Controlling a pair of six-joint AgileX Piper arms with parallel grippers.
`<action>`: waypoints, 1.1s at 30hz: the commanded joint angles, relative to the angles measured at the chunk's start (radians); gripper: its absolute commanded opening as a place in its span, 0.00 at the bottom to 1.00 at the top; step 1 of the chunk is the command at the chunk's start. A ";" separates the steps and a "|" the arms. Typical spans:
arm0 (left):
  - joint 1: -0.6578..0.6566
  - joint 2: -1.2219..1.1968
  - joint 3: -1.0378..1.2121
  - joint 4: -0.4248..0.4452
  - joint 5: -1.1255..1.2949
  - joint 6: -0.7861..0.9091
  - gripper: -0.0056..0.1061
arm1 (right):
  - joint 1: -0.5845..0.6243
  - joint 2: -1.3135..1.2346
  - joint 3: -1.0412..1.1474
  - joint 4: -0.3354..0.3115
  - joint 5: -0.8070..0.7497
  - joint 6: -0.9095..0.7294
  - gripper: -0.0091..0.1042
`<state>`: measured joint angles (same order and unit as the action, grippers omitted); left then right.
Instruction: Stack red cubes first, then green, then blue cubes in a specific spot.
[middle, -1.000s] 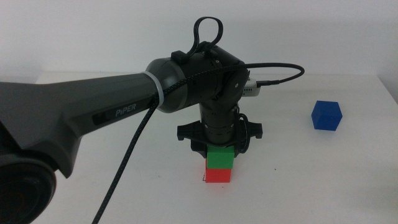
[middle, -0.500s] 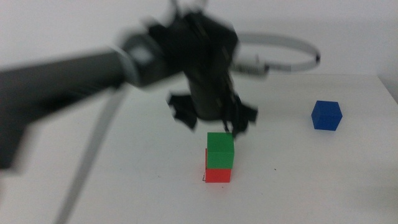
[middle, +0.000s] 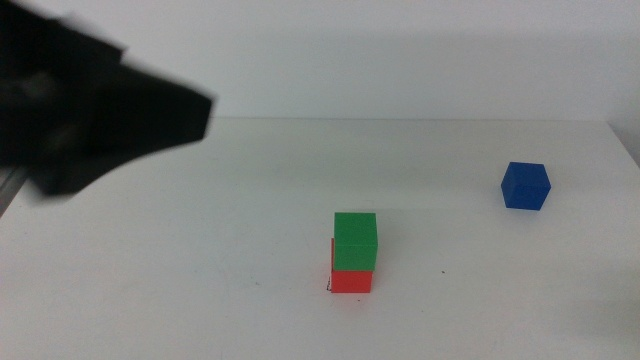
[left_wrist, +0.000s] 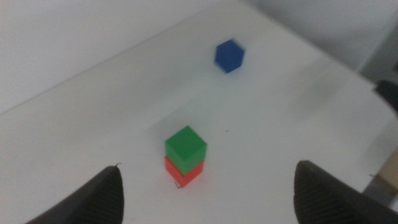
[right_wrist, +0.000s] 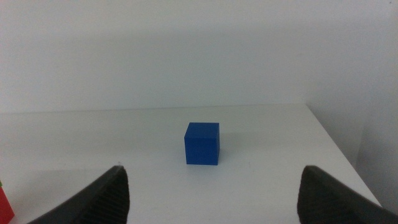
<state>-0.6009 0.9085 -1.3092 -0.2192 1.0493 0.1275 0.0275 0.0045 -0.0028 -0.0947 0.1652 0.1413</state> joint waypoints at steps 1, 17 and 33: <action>0.005 -0.054 0.053 -0.043 -0.039 0.013 0.89 | 0.001 -0.005 0.003 -0.004 -0.008 -0.003 0.90; 0.005 -0.067 0.060 -0.070 -0.131 -0.004 0.89 | 0.001 -0.005 0.003 -0.004 -0.008 -0.003 0.90; 0.005 -0.067 0.060 -0.070 -0.156 0.000 0.89 | 0.003 0.140 -0.194 0.072 0.074 0.061 0.90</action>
<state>-0.5987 0.8455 -1.2531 -0.2855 0.9086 0.1320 0.0275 0.0924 -0.1334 -0.0272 0.2022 0.2005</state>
